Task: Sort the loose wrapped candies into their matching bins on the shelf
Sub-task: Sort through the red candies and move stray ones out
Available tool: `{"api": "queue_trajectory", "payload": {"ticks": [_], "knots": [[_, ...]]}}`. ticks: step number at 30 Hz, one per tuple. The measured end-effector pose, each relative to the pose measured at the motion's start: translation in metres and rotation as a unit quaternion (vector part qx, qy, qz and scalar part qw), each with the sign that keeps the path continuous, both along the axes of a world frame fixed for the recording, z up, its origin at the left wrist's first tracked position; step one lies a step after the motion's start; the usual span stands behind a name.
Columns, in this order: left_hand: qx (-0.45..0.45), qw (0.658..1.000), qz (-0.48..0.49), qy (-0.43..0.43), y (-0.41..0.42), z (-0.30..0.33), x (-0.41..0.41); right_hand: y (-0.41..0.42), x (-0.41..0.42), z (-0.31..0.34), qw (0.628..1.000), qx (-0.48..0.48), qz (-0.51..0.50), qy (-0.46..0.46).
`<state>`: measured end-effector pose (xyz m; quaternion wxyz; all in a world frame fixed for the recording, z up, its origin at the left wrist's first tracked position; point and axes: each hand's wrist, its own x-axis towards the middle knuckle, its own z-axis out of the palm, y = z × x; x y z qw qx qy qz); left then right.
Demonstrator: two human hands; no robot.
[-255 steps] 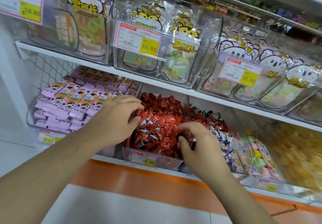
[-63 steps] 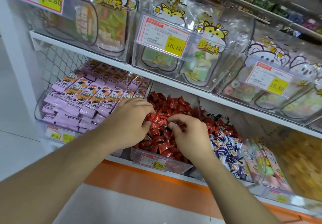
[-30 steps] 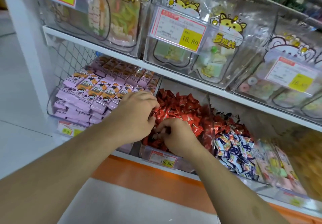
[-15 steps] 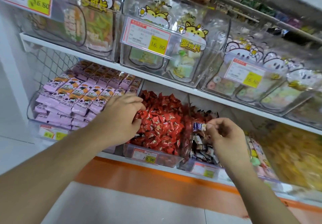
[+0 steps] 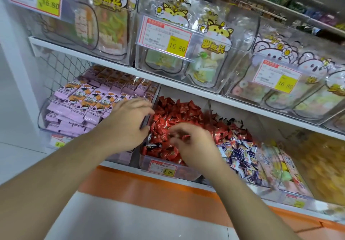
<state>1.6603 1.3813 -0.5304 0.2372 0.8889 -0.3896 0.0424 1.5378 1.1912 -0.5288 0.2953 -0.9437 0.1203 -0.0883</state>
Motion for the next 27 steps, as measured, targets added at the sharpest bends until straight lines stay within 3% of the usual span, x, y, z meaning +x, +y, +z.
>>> {"api": "queue_trajectory", "payload": {"ticks": [4,7,14,19,23,27], "knots": [[-0.014,1.0,-0.002,0.006,0.0,0.0,0.001,0.023,0.038,-0.034,0.995,-0.002,0.078,0.066],[-0.022,1.0,-0.004,0.006,0.001,-0.002,0.003,0.026,0.049,-0.045,0.995,-0.011,0.078,0.065],[-0.027,1.0,-0.008,-0.003,-0.002,-0.001,0.001,0.012,0.016,-0.02,0.998,0.034,-0.017,-0.055],[-0.026,0.999,-0.017,-0.005,-0.007,-0.001,-0.006,-0.029,-0.038,0.012,0.979,0.024,-0.112,-0.167],[-0.021,1.0,-0.011,0.006,-0.008,0.001,-0.011,-0.072,-0.064,0.017,0.969,-0.013,-0.213,-0.122],[-0.015,1.0,-0.002,0.011,-0.005,0.004,-0.009,-0.072,-0.069,0.017,0.974,-0.051,-0.19,-0.11]]}}
